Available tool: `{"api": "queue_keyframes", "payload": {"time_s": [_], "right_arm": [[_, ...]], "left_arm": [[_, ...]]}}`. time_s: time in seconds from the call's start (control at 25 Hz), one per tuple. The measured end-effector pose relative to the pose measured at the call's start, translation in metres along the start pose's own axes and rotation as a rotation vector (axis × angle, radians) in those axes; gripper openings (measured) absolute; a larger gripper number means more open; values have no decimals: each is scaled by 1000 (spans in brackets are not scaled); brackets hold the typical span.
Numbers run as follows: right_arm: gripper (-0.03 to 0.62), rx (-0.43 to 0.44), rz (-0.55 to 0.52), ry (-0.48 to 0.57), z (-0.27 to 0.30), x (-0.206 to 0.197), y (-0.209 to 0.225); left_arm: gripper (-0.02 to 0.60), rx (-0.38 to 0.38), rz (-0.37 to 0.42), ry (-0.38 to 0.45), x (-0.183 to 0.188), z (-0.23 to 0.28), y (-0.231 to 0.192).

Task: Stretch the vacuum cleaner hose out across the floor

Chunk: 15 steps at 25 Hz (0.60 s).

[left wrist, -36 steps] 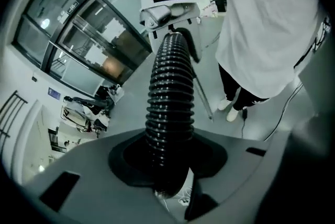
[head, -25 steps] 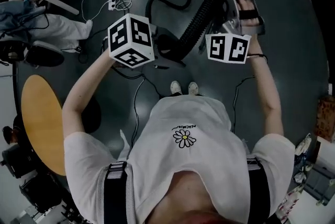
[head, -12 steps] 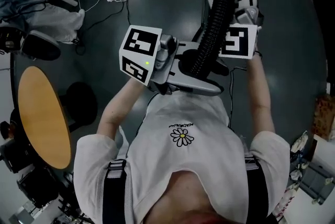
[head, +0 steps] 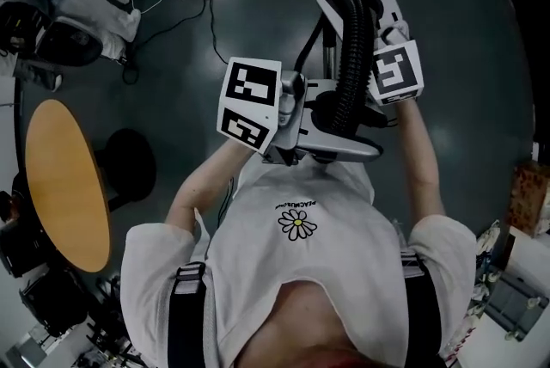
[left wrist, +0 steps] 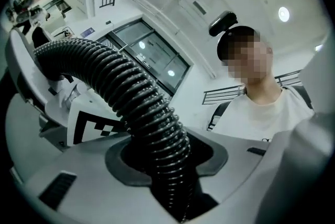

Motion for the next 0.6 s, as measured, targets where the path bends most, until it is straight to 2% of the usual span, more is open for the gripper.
{"api": "queue_keyframes", "payload": {"time_s": [0.12,0.28,0.4,0.52,0.56,0.6], "right_arm": [[169,-80,-95,26,2,18,7],[169,-98,-93,61,3,29,15],[170,-126,-115,28,2,18,20],[173,-197,-225,-32,-5,-13,24],[175,-178,-212,-2,-8,-20,24],[208,-116,-128,43,-11,-25,22]], "left_arm": [[163,-7,21,-16,-3,0,2],[163,-13,53,1,1,-4,9],[163,15,21,101,11,-8,4],[163,124,0,204,14,-19,-3],[163,151,4,228,15,-23,-3],[163,160,7,248,16,-26,-1]]}}
Point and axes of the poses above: the fingertips, and each gripper's own axes: z forward along the fingers, y to its right, x out of its top, the point moved 3 cm from there along -z, backward along the fingers, and after that the axes turned 6 degrees about -y, right-handed, at the moved point
